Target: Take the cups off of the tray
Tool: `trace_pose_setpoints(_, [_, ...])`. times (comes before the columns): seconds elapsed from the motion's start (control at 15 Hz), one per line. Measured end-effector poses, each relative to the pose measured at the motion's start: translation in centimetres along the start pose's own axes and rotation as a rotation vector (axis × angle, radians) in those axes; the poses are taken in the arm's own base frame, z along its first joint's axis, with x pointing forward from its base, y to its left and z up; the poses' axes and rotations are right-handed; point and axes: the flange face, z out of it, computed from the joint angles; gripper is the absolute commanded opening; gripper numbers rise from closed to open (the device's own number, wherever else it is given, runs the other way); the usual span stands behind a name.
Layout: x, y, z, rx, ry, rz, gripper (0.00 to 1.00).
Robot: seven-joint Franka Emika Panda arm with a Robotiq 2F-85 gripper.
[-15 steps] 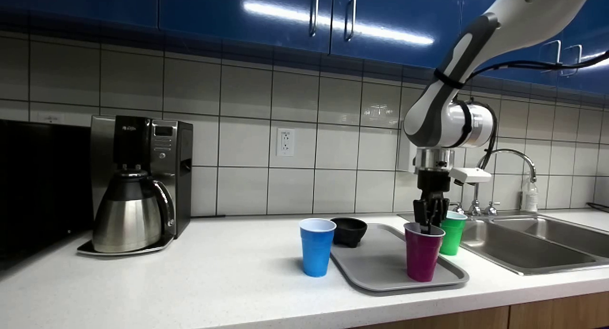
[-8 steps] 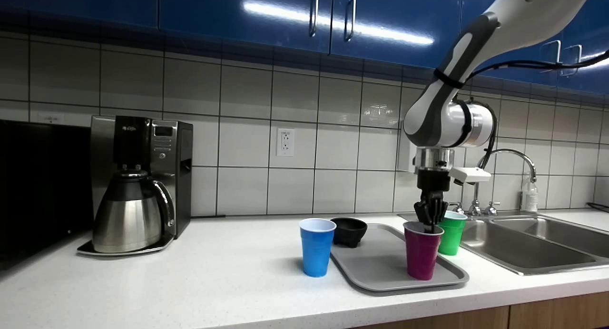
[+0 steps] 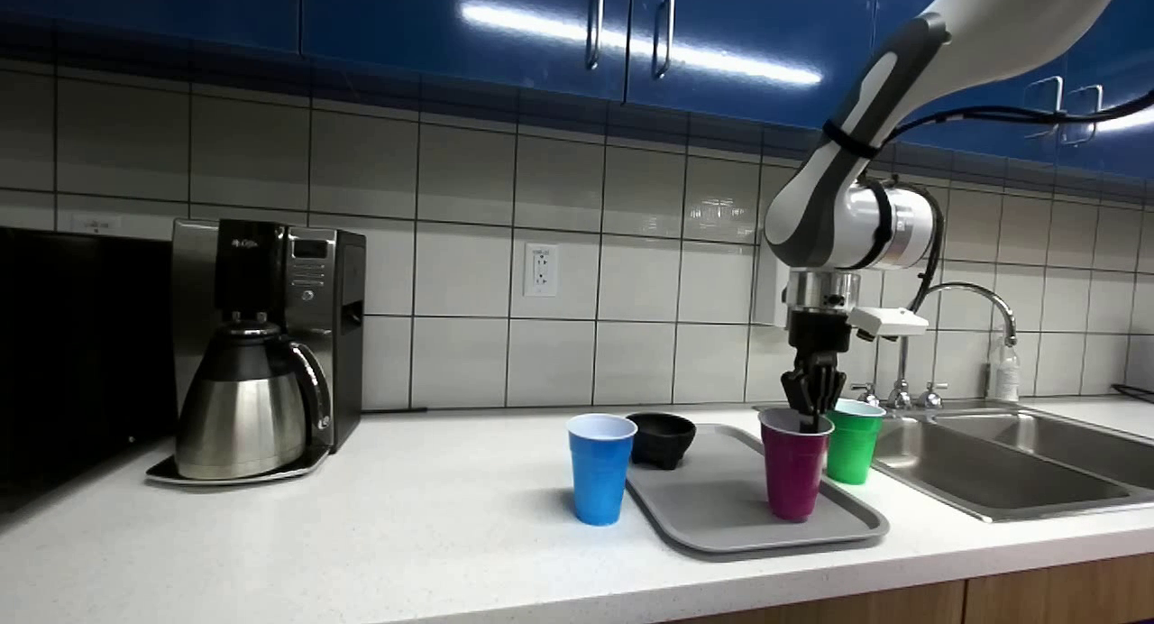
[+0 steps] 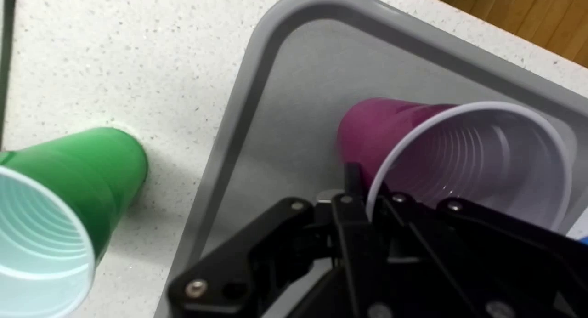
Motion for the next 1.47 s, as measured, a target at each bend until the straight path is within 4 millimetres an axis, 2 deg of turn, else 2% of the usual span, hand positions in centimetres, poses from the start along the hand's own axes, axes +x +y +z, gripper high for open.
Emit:
trace_pose_setpoints(0.33, [0.6, 1.9, -4.1, -0.006, 0.052, 0.045, 0.01])
trace_pose_setpoints(0.67, [-0.9, 4.1, -7.4, 0.048, 0.049, 0.129, 0.01])
trace_pose_setpoints(1.07, [-3.6, 5.9, -9.3, 0.085, 0.031, 0.189, 0.01])
trace_pose_setpoints(1.47, [-6.8, 8.7, -9.7, 0.089, 0.021, 0.266, 0.01])
